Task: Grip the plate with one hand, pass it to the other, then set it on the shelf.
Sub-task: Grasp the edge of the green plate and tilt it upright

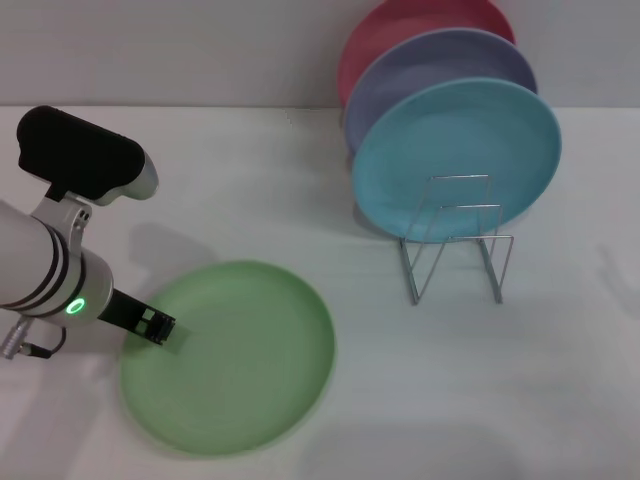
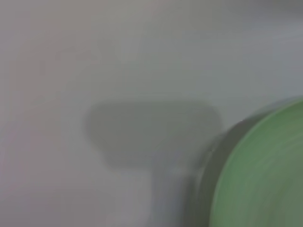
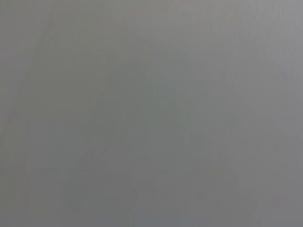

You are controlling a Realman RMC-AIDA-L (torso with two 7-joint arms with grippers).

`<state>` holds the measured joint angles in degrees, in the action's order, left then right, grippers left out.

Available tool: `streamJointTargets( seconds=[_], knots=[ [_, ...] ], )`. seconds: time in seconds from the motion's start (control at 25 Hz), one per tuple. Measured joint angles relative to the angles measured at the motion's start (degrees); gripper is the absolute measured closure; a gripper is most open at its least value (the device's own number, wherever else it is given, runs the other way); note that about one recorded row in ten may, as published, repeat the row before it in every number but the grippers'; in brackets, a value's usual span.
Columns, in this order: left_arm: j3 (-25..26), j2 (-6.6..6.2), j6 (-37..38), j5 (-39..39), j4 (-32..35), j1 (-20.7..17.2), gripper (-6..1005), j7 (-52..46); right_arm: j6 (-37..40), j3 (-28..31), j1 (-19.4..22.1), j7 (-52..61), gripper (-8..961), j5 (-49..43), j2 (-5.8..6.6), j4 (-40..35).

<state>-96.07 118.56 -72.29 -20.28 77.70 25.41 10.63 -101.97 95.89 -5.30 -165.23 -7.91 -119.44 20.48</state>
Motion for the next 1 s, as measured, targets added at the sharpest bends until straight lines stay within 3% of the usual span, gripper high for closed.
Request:
streamJointTargets(
  seconds=[0.36, 0.56, 1.0],
  knots=[
    [-0.6, 0.00, -0.1, 0.1, 2.3, -0.8, 723, 0.0, -0.1, 0.1, 0.5, 0.0, 143, 0.0, 0.00, 0.0],
    [-0.8, 0.00, 0.1, 0.1, 2.8, -1.0, 820, 0.4, -0.2, 0.1, 0.6, 0.0, 144, 0.0, 0.00, 0.0],
    [-1.5, 0.00, 0.4, 0.3, 3.1, -0.8, 900, 0.5, -0.3, 0.1, 0.6, 0.0, 150, 0.1, 0.00, 0.1]
  ],
)
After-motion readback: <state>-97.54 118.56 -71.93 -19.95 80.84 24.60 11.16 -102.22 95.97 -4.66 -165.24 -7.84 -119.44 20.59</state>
